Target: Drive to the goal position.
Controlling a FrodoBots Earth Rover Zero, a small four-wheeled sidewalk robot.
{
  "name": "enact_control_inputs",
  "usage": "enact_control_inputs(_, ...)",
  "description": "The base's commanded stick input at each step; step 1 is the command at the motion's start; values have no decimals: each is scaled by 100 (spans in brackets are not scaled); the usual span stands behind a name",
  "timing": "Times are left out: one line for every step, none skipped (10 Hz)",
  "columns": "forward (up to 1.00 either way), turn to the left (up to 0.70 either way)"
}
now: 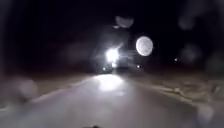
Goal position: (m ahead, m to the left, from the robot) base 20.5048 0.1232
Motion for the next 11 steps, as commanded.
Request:
enact_control_inputs(85, 11)
enact_control_inputs(85, 9)
enact_control_inputs(85, 7)
enact_control_inputs(85, 5)
enact_control_inputs(85, 4)
enact_control_inputs(85, 4)
enact_control_inputs(85, 4)
enact_control_inputs(85, 5)
enact_control_inputs(85, 8)
enact_control_inputs(85, 6)
enact_control_inputs(85, 4)
